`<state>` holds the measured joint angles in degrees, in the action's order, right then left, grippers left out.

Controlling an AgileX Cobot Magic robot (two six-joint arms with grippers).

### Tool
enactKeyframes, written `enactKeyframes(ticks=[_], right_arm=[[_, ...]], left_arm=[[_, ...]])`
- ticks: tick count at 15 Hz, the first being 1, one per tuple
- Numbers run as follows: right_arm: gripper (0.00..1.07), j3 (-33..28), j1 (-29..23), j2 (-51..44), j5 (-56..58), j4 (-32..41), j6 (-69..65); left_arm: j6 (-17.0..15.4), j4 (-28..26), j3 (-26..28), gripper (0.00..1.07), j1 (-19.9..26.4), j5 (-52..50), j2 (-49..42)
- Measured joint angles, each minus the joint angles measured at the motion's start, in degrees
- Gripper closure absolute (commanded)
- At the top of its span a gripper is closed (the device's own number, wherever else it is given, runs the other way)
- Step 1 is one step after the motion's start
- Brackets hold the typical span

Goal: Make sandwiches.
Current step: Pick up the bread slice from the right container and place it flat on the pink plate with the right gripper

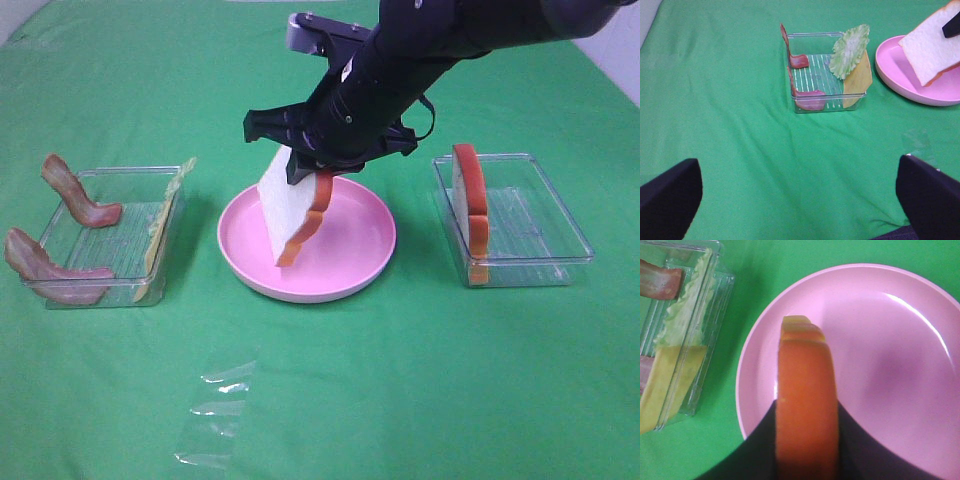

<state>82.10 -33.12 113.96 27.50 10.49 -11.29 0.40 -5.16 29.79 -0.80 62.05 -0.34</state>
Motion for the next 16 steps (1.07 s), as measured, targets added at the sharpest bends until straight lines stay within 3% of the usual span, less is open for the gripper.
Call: enactKeyframes(ticks=[9,10,14,16], right_arm=[[0.84,5.1,0.0,6.42,-0.52,-2.52,-1.32],[0.78,5.16,0.0,6.59,-0.46,-3.04,-1.32],[0.25,5.16,0.06,6.88,0.0,-7.39,-1.32],[0.2,5.16,0.06,6.88,2.01,-8.82,-1.32]], left_arm=[[0.0,0.0,0.0,0.09,0.0,0.0,0.0],[0.0,0.0,0.0,0.09,0.0,0.0,0.0],[0.0,0.0,0.0,0.09,0.0,0.0,0.0],[0.0,0.0,0.0,0.09,0.0,0.0,0.0]])
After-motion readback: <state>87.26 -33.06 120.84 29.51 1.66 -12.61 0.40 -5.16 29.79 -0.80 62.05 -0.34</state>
